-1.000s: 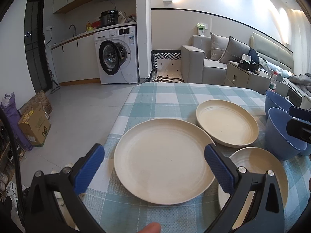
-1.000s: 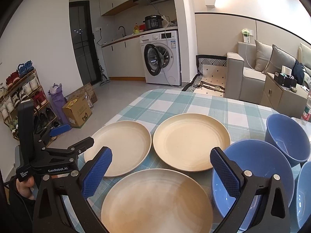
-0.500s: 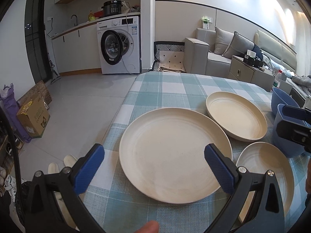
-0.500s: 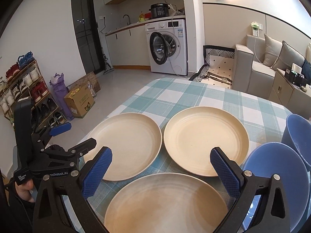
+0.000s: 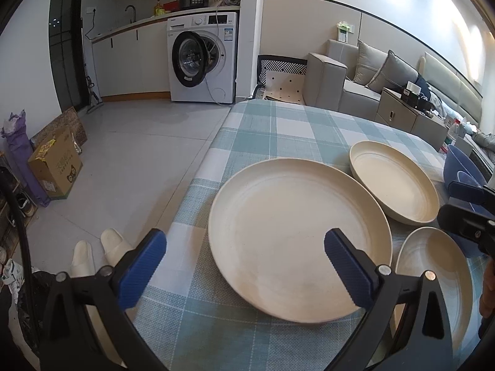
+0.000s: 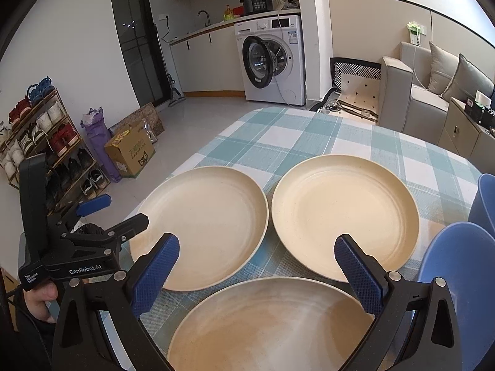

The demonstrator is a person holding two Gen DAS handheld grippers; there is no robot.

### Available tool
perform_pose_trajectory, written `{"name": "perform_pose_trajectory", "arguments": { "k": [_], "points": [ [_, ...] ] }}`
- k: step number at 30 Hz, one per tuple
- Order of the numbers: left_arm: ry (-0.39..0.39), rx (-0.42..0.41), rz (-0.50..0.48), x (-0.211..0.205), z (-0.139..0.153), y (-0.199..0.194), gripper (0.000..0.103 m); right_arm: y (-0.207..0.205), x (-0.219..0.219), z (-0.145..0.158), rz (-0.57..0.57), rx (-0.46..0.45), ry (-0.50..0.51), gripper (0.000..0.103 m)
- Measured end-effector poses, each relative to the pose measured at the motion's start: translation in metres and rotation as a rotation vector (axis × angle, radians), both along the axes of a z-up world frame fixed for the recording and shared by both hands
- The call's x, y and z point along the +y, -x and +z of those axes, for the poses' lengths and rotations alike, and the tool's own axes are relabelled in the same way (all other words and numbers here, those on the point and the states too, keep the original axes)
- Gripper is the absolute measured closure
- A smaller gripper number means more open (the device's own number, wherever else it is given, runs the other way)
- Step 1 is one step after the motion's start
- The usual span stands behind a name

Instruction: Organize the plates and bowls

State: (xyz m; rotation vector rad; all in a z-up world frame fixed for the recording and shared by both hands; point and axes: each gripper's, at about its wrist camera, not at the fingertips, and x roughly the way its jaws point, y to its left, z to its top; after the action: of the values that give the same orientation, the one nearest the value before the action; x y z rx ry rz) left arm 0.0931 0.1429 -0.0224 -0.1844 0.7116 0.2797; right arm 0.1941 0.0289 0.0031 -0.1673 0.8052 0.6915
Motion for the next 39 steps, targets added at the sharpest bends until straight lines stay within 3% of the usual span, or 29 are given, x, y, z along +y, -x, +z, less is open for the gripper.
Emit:
{"name": "perform_pose_trajectory", "arguments": {
  "k": [9,16,31,35,39],
  "points": [
    [0.007,0.026,0.014,0.007,-0.009,-0.002,0.001,-0.005,0.017,-0.020,0.033,0.058,0.014,0.001],
    [0.017,0.042,0.021,0.013,-0.017,-0.004,0.001,-0.013,0.030,-0.036,0.054,0.126,0.013,0.015],
    [0.043,0.080,0.009,0.018,-0.031,-0.007,0.002,-0.029,0.042,-0.057,0.064,0.221,0.011,0.027],
    [0.056,0.099,0.010,0.019,-0.037,-0.009,0.012,-0.036,0.046,-0.064,0.060,0.243,0.013,0.032],
    [0.089,0.120,0.011,0.022,-0.042,-0.011,0.027,-0.039,0.051,-0.071,0.055,0.248,0.036,0.040]
  ]
}}
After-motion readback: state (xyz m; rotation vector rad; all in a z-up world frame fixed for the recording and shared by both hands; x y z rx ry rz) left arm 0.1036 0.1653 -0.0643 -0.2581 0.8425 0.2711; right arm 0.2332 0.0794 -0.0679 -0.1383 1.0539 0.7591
